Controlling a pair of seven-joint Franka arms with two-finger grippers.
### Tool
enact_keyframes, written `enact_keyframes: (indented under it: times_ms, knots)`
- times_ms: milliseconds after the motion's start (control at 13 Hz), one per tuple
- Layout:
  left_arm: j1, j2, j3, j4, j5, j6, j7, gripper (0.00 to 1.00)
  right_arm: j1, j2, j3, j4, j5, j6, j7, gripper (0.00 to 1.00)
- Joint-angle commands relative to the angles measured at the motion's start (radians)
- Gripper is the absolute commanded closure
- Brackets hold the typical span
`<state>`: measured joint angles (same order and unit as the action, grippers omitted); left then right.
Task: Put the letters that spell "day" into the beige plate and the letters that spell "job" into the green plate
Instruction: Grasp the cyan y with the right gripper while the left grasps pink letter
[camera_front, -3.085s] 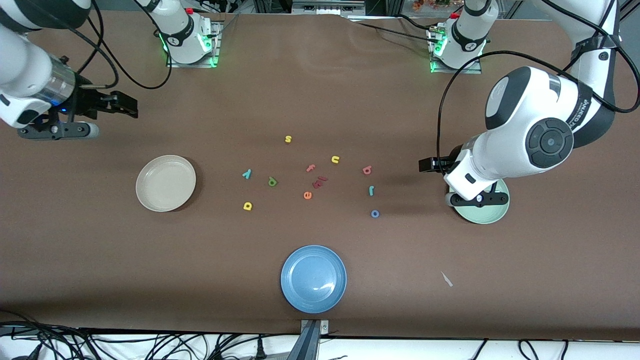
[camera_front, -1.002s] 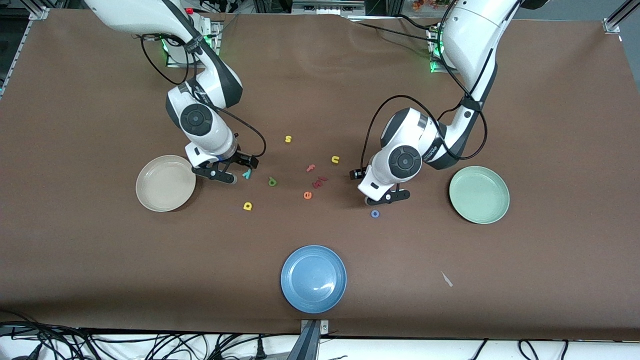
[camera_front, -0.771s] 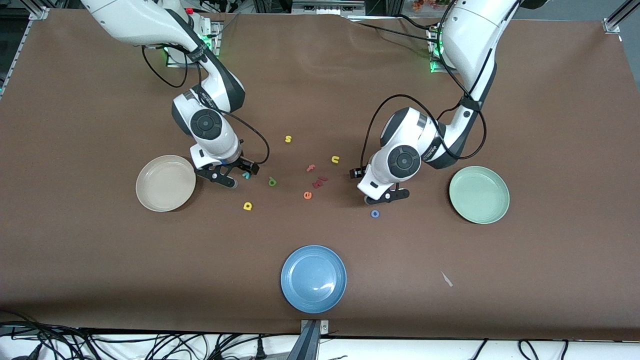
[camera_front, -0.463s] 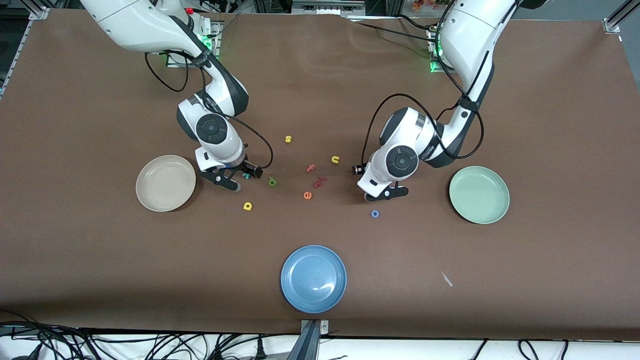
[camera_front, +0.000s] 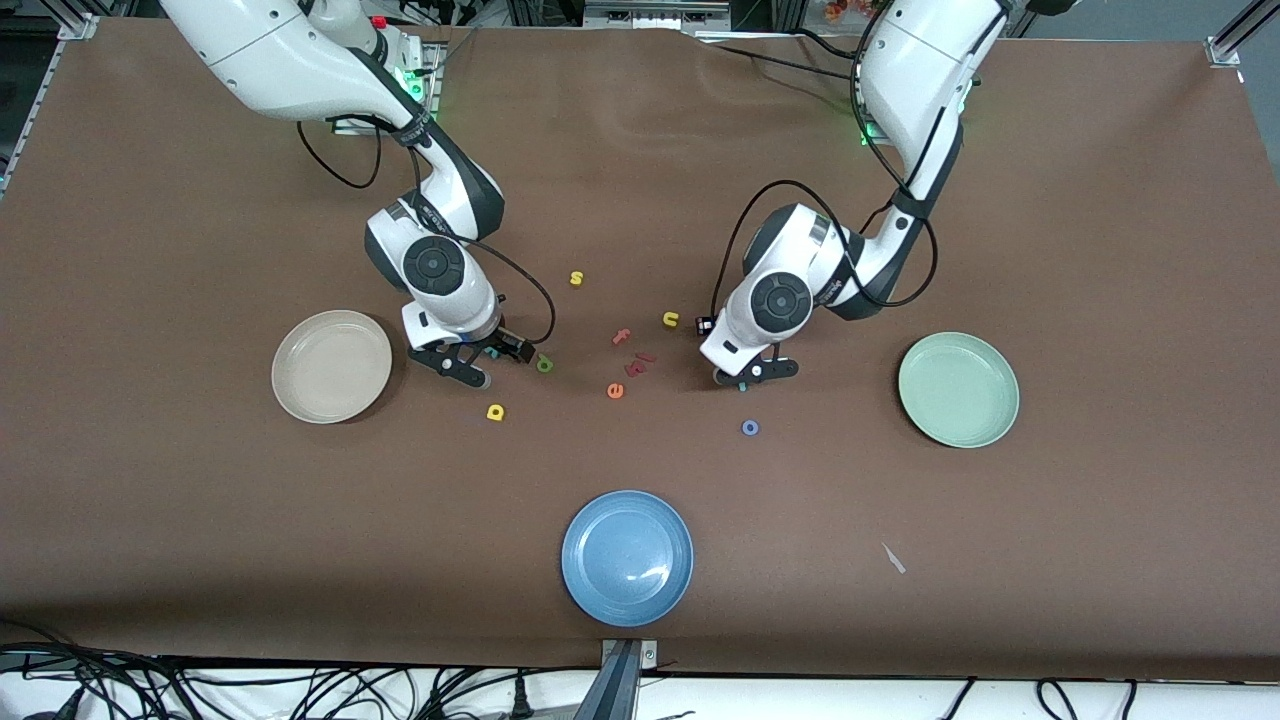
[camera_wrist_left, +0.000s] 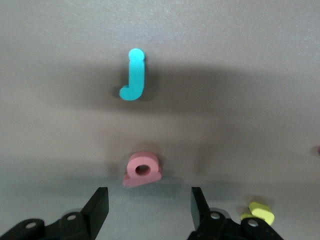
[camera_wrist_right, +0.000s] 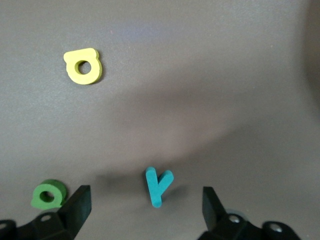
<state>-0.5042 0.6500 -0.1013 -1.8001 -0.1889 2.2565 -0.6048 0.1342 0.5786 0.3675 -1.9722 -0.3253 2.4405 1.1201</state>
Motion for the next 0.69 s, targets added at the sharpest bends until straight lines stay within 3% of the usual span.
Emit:
enact_keyframes:
  times_ms: [0,308,463,617]
  knots:
    - [-0.004,-0.038,0.012,-0.045,-0.004,0.04,0.042,0.26,0.001,0.023,-0.006,0.021,-0.031,0.014,0.021,0.13]
    - [0.0,-0.038,0.022,-0.041,0.028,0.044,0.054,0.3,-0.004,0.024,-0.006,0.013,-0.032,0.014,0.018,0.35]
    - [0.0,-0.024,0.022,-0.042,0.031,0.046,0.054,0.36,-0.005,0.024,-0.006,0.007,-0.031,0.014,0.018,0.43]
    - [0.001,-0.024,0.02,-0.039,0.031,0.055,0.053,0.36,-0.005,0.024,-0.006,0.001,-0.031,0.014,0.018,0.49]
